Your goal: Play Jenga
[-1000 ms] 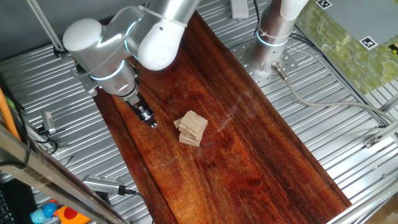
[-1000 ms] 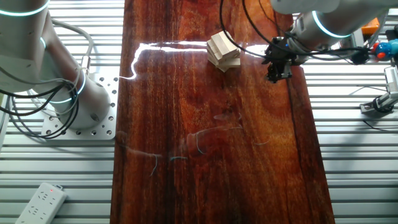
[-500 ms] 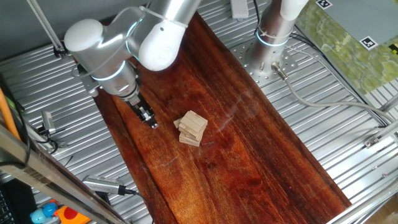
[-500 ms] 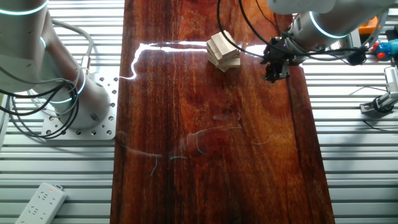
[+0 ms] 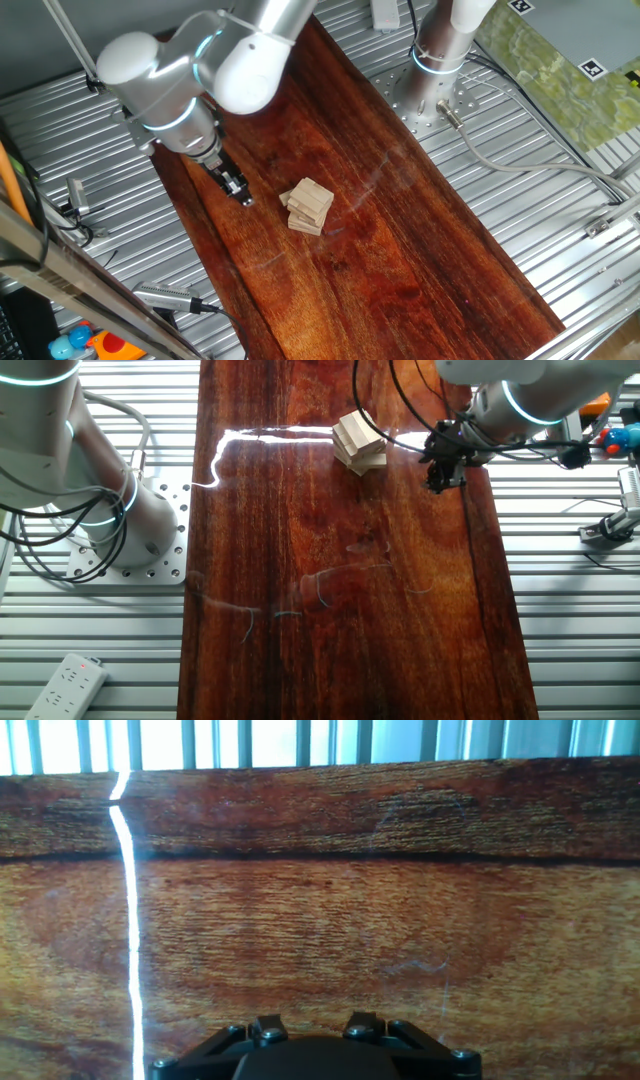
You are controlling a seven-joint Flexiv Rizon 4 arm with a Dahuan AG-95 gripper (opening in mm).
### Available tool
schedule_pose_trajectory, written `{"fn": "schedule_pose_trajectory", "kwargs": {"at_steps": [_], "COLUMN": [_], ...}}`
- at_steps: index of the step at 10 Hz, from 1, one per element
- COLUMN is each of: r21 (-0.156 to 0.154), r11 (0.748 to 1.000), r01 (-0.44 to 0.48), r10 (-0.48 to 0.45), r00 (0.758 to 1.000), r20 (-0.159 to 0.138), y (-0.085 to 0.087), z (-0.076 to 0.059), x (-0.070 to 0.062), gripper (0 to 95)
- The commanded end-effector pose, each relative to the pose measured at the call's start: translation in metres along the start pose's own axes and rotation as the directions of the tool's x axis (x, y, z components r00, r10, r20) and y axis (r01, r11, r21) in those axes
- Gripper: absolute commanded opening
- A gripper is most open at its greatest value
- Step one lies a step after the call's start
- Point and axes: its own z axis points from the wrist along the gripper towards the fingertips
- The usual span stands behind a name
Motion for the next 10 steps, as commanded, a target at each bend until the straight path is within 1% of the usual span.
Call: {"fn": "schedule_pose_trajectory", "kwargs": {"at_steps": [1,3,6,7,8,10], "r21": [-0.016,-0.001,0.074,0.093,0.104,0.104], "r11": [0.999,1.0,0.995,0.991,0.988,0.987], "r01": [-0.036,-0.02,0.073,0.097,0.117,0.121], "r10": [0.036,0.02,-0.074,-0.098,-0.117,-0.122], "r00": [0.999,1.0,0.997,0.995,0.993,0.993], "r20": [-0.029,-0.021,-0.001,0.001,0.0,0.0], "y": [0.0003,0.0001,-0.0038,-0.0061,-0.0085,-0.0078], "z": [-0.0002,-0.0003,-0.0024,-0.0036,-0.0051,-0.005], "x": [0.0002,0.0002,-0.0004,-0.0004,-0.0003,0.0021], "gripper": [19.0,19.0,19.0,19.0,19.0,19.0]}}
